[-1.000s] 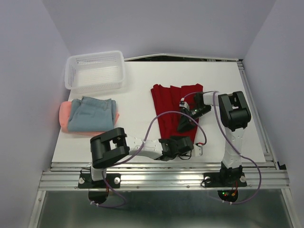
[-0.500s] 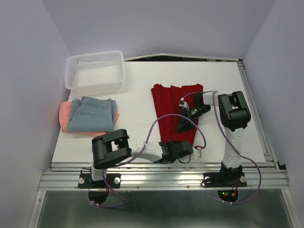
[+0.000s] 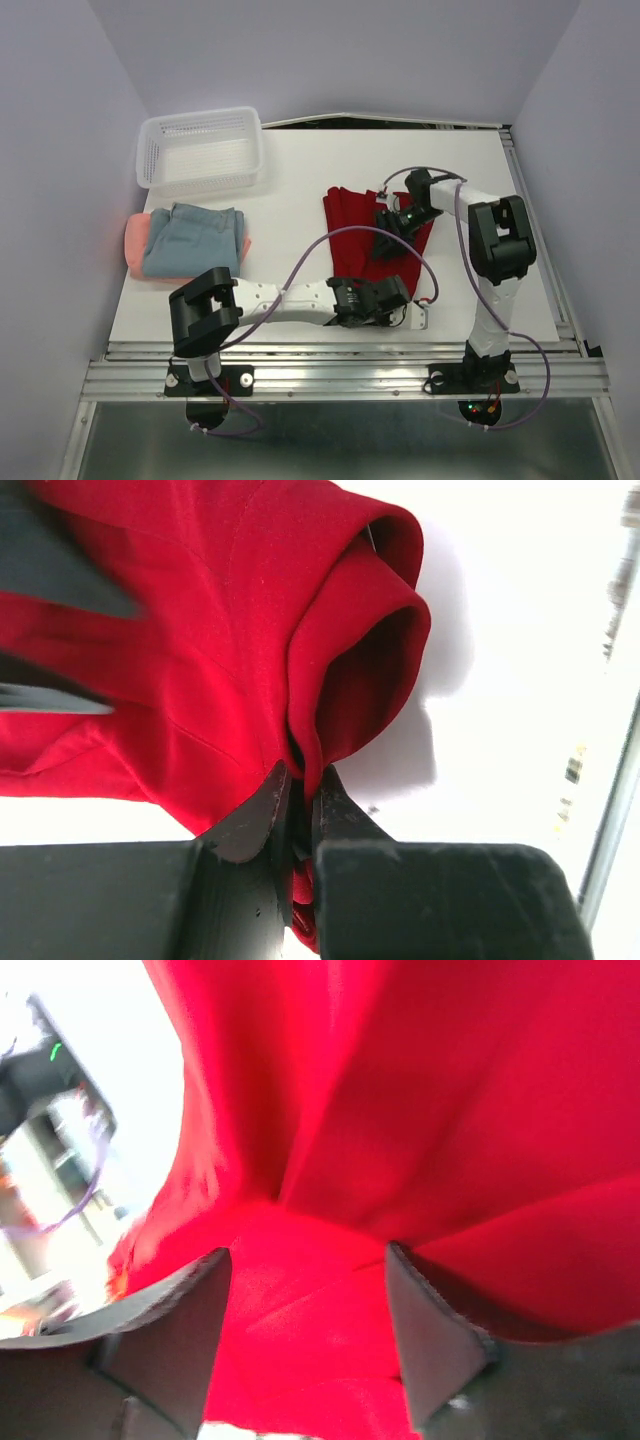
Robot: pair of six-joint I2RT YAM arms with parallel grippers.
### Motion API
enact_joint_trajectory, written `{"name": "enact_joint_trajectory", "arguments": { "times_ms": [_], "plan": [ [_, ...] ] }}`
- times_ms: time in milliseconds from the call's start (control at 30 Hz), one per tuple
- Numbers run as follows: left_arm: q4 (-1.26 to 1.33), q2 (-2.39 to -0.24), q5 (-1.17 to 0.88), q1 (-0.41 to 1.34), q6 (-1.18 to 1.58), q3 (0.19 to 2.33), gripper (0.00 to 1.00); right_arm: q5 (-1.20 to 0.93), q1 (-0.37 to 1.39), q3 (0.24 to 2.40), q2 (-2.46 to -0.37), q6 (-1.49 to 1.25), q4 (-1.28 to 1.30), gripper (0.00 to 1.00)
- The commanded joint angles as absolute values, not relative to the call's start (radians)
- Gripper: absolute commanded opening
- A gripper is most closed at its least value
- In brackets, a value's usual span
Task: Fold and stack the skirts
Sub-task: Fold the skirt
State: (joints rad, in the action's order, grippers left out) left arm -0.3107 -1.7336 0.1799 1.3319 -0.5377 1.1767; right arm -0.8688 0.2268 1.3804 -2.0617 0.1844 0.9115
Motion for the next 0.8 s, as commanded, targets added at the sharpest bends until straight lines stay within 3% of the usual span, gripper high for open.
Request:
{"name": "enact_joint_trajectory", "arguments": {
  "times_ms": [0,167,333,467,767],
  "plan": [
    [-0.451,-1.669,0.039,1.332,-0.519,1.249,0.00,-0.746,0.219,1.523,-1.997,0.184,0.816,0.71],
    [-0.554,-1.666,-0.113,1.316,-0.509,1.296,0.00,-0.703,0.199,1.693,-2.043,0.167,0.811,0.73],
    [-0.650,-1.664,-0.250,1.290,-0.508,1.362,0.00,-0.670,0.199,1.732,-2.106,0.144,0.756,0.73],
    [-0.724,-1.675,-0.334,1.266,-0.514,1.437,0.00,-0.693,0.199,1.677,-2.141,0.098,0.663,0.72],
    [-0.939,-1.782,-0.388,1.158,-0.594,1.713,0.00,-0.758,0.242,1.505,-2.128,0.101,0.618,0.57]
  ]
}}
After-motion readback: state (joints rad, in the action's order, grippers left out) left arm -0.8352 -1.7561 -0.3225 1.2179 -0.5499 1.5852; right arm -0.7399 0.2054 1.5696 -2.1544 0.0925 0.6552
